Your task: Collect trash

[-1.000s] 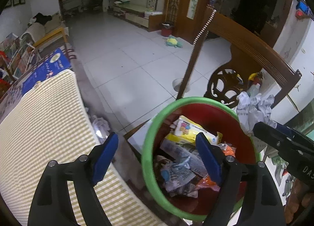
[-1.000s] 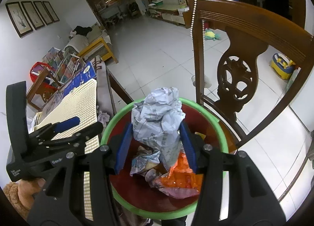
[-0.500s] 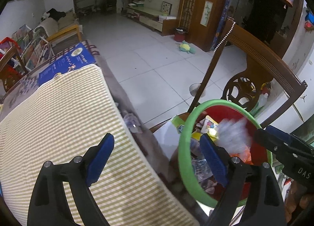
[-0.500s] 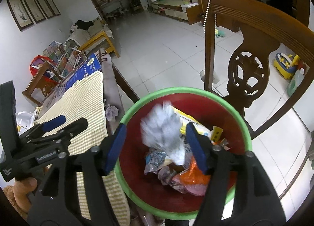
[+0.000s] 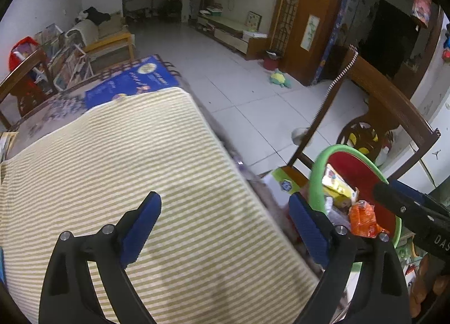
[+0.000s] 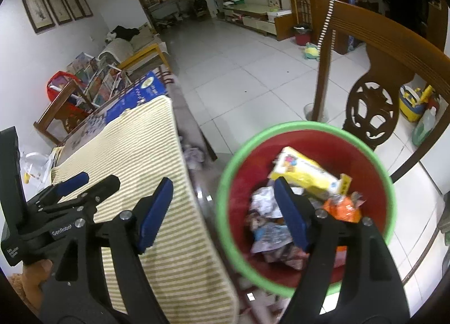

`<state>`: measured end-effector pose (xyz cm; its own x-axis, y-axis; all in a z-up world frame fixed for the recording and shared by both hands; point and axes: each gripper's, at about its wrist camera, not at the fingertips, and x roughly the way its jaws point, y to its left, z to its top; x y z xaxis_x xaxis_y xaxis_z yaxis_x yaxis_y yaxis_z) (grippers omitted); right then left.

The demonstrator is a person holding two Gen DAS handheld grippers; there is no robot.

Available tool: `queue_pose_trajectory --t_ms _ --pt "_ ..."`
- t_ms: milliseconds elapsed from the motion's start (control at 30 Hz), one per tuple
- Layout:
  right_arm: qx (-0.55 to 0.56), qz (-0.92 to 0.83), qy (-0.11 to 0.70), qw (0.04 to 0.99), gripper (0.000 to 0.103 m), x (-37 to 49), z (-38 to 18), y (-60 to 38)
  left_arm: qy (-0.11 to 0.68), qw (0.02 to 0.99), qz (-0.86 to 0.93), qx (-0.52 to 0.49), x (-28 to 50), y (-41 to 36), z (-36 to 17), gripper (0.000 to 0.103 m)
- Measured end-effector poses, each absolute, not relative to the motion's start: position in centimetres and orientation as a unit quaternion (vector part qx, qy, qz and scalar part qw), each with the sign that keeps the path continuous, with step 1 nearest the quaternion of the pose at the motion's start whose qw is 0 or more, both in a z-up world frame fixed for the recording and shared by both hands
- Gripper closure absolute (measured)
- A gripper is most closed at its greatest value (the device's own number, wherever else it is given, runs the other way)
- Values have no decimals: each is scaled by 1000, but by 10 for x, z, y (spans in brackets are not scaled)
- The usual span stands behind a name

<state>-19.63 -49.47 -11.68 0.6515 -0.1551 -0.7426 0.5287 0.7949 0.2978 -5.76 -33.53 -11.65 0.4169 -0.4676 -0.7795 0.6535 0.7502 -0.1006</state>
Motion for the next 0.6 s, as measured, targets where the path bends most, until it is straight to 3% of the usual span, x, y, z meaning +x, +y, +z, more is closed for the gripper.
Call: queue_pose_trajectory --t_ms 200,367,600 --pt "240 -195 345 886 18 -181 -99 -440 401 852 -326 82 -38 -272 -102 8" --pt "213 -199 274 916 5 -174 -71 -388 354 879 -312 66 -31 -217 -78 8" --pt "124 -287 135 940 5 -181 -35 -321 211 934 -285 50 -45 -151 -15 8"
